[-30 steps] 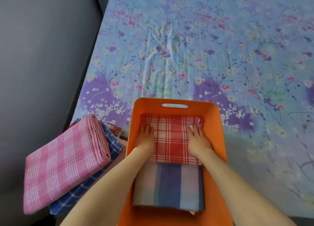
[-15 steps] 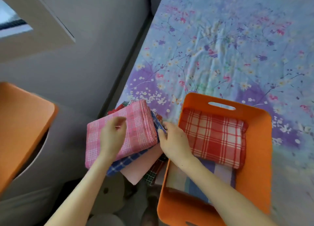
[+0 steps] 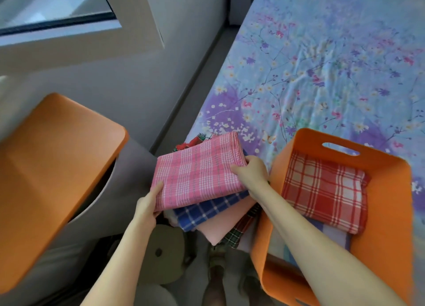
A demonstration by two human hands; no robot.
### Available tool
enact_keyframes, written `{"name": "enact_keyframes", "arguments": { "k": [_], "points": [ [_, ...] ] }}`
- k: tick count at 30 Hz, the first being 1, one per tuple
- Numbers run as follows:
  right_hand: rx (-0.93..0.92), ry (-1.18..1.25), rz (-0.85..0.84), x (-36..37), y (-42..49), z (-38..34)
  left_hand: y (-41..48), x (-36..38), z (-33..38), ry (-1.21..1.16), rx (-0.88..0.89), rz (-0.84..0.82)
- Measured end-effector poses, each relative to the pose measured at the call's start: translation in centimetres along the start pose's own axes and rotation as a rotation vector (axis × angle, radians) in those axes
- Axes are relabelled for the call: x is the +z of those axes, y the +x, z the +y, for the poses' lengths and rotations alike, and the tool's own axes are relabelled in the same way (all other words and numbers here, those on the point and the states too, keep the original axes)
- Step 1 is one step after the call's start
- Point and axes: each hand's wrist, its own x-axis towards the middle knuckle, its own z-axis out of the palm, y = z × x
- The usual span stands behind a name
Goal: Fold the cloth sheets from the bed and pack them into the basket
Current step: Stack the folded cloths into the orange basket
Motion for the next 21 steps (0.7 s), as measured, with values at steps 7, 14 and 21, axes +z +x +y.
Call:
{"name": "enact_keyframes", "arguments": {
  "k": [7,14,21],
  "points": [
    [-0.223,0.284,0.083,-8.1,-7.1,0.4,-7.4,1.0,6.3,0.04,0.272,-0.393],
    [-0.169,0.122,0.416,-21.4,-14.7,8.7,-17.1,12.4,4.7,0.484,0.303,-0.829],
    [0.177,-0.316,0.358,-21.1,-14.6,19.3,-20.5,18.9,-8.6,1.267,0.766,-0.53]
  ]
}}
